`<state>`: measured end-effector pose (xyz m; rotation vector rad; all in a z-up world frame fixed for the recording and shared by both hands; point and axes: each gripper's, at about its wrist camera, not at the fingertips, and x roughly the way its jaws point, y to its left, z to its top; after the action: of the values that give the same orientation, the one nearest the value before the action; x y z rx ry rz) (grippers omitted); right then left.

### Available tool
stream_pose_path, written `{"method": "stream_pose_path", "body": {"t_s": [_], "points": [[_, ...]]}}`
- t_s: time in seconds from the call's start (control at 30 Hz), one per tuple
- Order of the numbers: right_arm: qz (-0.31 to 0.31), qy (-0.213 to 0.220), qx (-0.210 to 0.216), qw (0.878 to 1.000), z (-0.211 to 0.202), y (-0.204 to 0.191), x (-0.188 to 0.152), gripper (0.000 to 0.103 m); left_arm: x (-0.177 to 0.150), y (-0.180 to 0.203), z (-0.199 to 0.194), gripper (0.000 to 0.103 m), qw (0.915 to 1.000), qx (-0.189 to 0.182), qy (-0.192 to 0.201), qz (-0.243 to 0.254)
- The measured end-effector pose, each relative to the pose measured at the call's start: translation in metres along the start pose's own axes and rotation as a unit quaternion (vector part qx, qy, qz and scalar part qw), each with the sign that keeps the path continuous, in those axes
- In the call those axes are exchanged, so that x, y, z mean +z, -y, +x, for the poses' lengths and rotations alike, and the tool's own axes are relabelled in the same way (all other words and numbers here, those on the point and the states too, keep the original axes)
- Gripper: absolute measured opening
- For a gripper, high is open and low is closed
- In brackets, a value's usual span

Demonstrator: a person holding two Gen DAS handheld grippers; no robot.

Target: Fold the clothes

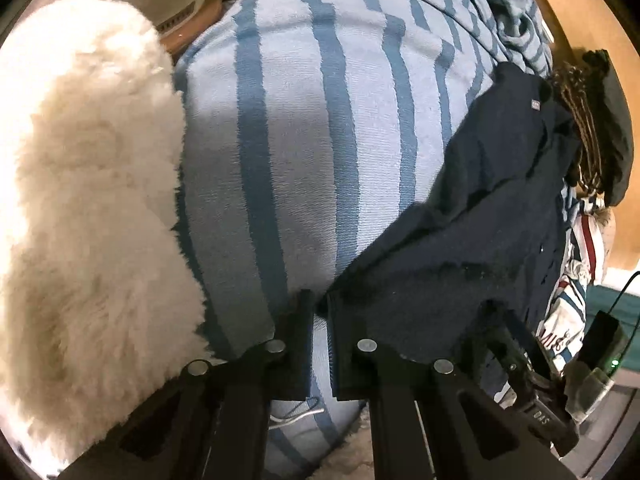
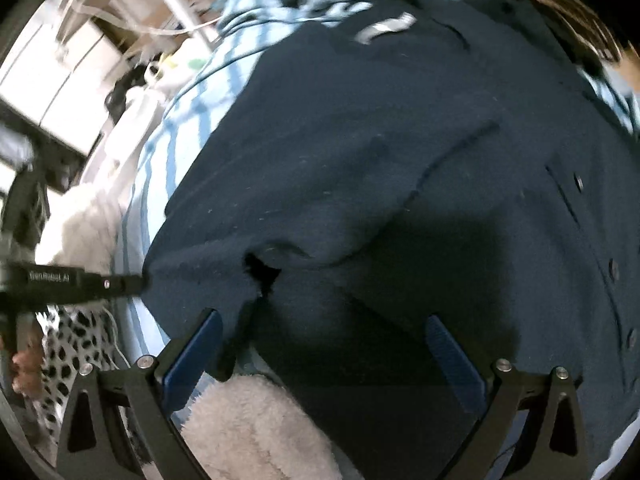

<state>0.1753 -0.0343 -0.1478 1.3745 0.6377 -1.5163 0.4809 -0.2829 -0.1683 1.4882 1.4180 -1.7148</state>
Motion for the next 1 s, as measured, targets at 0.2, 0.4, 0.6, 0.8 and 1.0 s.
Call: {"method": "stream_pose_path", "body": {"t_s": [0.2, 0.4, 0.6, 0.8, 1.0], "points": [[0.056, 0.006, 0.024, 0.998, -0.007, 0.025, -0.019, 0.103, -0.005, 0.016, -0.031, 0.008, 0.9978, -0.031, 0.056, 0.018], [0.073, 0.022, 0.009, 0.997, -0.002, 0.025, 0.003, 0.103, 0.009, 0.047, -0.042, 0.008, 0.9939, -0.06, 0.069, 0.062], [0.038, -0.023, -0.107, 0.993, 0.03, 0.018, 0.013, 0.103, 0.011, 0.056, -0.026, 0.008, 0.9946, -0.029, 0.037, 0.092], [0.041, -0.042, -0.129, 0.99, 0.05, 0.016, 0.011, 0.103, 0.012, 0.047, -0.021, 0.009, 0.996, -0.017, 0.038, 0.078], [0.054, -0.052, -0.12, 0.99, 0.055, 0.018, 0.014, 0.103, 0.012, 0.03, -0.034, 0.059, 0.9942, -0.06, 0.082, 0.037]]}}
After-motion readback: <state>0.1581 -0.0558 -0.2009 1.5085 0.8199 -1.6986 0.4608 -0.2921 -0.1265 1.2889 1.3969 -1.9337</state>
